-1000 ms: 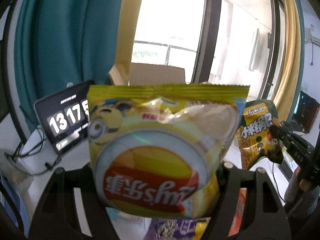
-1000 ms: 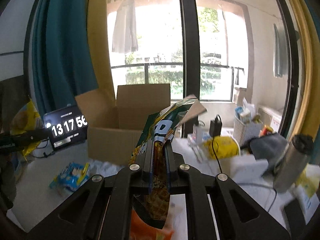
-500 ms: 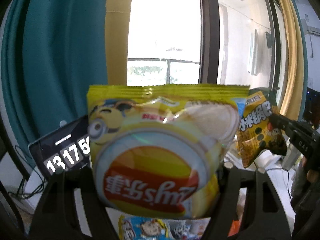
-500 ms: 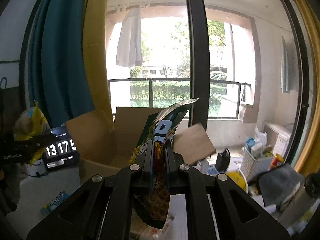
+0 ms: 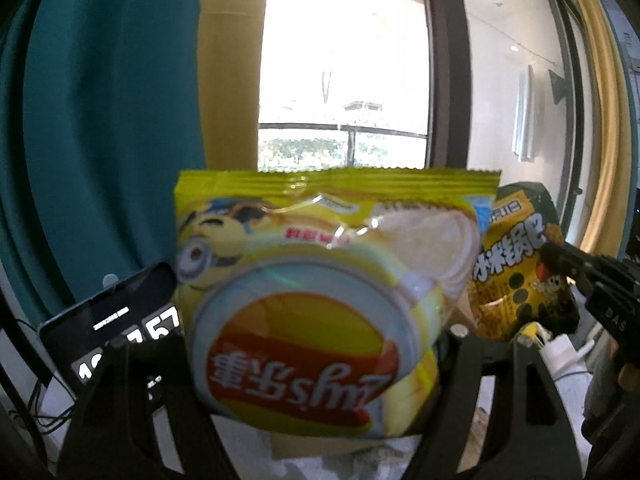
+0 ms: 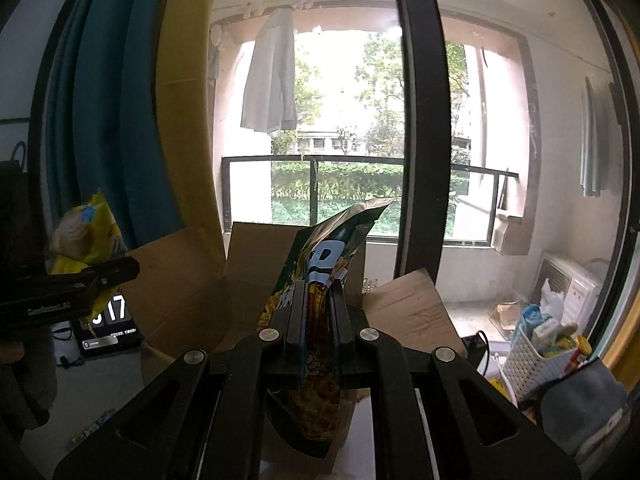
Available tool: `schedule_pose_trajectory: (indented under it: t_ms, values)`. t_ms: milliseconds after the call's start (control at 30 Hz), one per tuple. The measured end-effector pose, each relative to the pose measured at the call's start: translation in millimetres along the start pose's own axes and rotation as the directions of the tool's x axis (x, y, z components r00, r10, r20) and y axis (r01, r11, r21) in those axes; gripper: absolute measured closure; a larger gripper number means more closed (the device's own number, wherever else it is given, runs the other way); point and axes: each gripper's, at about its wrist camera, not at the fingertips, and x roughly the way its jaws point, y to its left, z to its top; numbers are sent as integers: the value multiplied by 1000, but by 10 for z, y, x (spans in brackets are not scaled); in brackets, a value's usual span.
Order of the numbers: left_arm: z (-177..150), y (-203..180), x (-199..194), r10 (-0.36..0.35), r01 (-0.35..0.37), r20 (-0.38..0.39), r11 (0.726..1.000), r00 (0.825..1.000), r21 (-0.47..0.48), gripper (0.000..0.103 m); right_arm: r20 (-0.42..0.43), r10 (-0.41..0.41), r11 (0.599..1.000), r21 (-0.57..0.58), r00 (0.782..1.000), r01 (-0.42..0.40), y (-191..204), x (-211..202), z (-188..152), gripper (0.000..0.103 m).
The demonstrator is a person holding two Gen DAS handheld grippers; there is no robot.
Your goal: Organize snacks
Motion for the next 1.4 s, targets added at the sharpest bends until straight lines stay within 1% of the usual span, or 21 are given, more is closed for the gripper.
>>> schedule_pose_trajectory:
  t_ms: [100,167,267,300,400,433,467,500,533,567,600,833,900,967,1033,1133,1200,1233,1333,1400]
  values:
    - [40,33,227,16,-16,-12,1000,1000,-8,27,-7,4,1000,-5,1000,-4,-12,148,20,93]
    - [72,70,384,7,-8,-29,1000,1000,-22,27,-14,7,1000,-8,1000,-7,-10,257,28,93]
    - [131,45,604,17,-17,-34,1000,999,-19,27,-24,6,1000,-11,1000,-6,-26,430,42,93]
    - [140,44,645,19,-20,-38,1000,999,-19,25,-27,5,1000,-11,1000,-5,-21,472,42,93]
    - [164,5,799,25,-25,-64,1000,998,-9,17,-42,-2,1000,-4,999,2,-39,620,45,92]
    - [159,2,847,27,-28,-74,1000,997,-10,14,-60,-3,1000,-4,998,3,-38,696,42,90]
    - [166,21,891,27,-28,-87,999,996,-16,13,-75,2,1000,-2,997,-2,-42,755,34,85]
    - [159,29,927,24,-27,-101,999,995,-24,13,-87,0,1000,6,996,0,-50,811,28,74]
    - [154,40,934,18,-21,-106,999,994,-30,13,-87,-8,1000,12,996,10,-61,835,18,68]
    - [146,40,929,15,-18,-106,999,994,-35,13,-87,-10,1000,21,996,12,-77,852,7,57]
    - [145,38,926,14,-18,-105,999,994,-35,12,-89,-5,1000,26,996,7,-95,853,-5,52]
    - [245,91,965,-7,1,-98,998,995,-60,6,-92,9,1000,16,996,-8,-46,723,-35,52]
    - [251,75,973,-25,17,-115,997,993,-69,5,-93,18,1000,7,995,-17,-19,694,-29,52]
    - [243,104,976,-43,33,-118,996,992,-87,5,-103,39,999,-4,994,-40,19,680,-32,52]
    - [264,112,953,-61,49,-112,993,992,-108,5,-126,80,997,-2,989,-81,69,698,-66,52]
    - [270,143,1013,-90,72,-126,987,988,-143,5,-155,177,984,1,972,-179,218,732,-161,48]
    - [257,133,1046,-125,101,-136,980,983,-168,5,-170,212,976,-18,962,-218,367,764,-214,44]
    - [256,124,1055,-149,123,-143,977,978,-176,5,-174,225,972,-24,959,-233,419,781,-228,44]
    - [236,83,1017,-153,127,-144,976,978,-175,5,-188,257,963,-27,948,-267,565,862,-253,43]
    - [229,73,997,-170,140,-156,973,973,-184,5,-185,281,957,-26,942,-290,632,903,-250,43]
